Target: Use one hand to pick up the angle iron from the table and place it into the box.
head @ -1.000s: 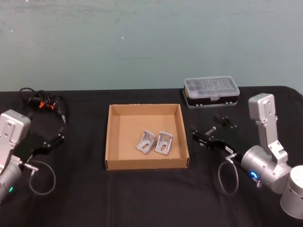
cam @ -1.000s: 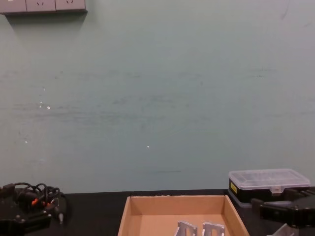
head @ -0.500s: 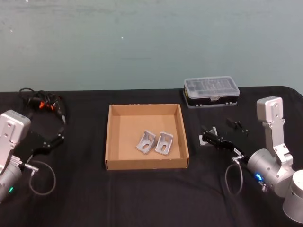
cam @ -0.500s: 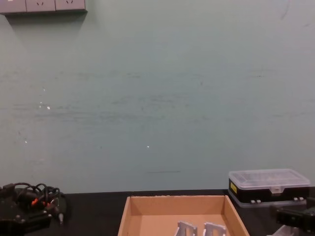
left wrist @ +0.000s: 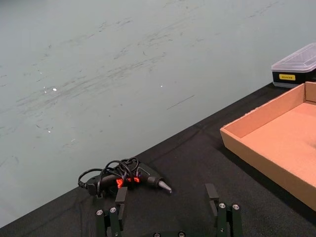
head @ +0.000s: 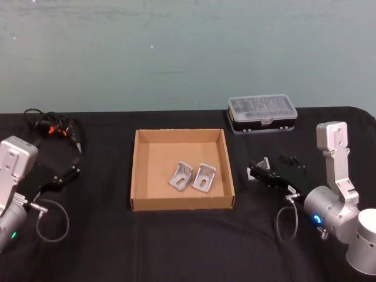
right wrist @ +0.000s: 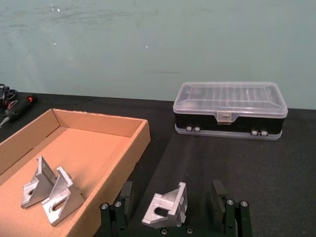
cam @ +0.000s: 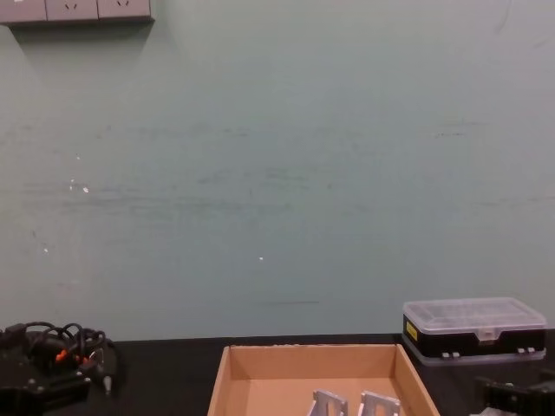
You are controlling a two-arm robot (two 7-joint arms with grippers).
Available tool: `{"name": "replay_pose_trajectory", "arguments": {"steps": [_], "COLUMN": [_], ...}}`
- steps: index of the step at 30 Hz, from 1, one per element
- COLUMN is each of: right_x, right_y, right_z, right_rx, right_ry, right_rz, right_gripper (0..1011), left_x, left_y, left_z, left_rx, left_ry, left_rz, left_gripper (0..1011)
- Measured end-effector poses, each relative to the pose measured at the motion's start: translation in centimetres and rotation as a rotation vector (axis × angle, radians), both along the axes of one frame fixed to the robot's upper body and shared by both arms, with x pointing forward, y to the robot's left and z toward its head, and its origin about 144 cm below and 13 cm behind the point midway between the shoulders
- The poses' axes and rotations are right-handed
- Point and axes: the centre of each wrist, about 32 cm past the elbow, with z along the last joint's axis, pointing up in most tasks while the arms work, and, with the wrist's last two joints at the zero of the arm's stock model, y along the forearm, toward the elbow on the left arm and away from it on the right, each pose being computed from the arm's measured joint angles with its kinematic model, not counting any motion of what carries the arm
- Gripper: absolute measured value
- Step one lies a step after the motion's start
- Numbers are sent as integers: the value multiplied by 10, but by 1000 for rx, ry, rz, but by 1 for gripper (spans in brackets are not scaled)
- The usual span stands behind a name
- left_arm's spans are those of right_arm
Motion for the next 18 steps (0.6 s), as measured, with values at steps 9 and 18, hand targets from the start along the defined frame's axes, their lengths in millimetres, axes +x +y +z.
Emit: {"name": "replay_pose_trajectory", "arguments": {"steps": [9, 18], "right_x": [5, 7], "right_y": [-1, -1], "right_z": [-2, -2], "right_rx": [16, 24], "right_ry": [38, 56], "right_rz": [0, 9], "right_gripper": [1003, 1003], "left_x": [0, 0], "left_y": [0, 0], "left_z": [0, 0], "left_rx": [0, 0], "left_ry": [0, 0], "left_rz": [0, 0], "left_gripper": [1000, 1000]}}
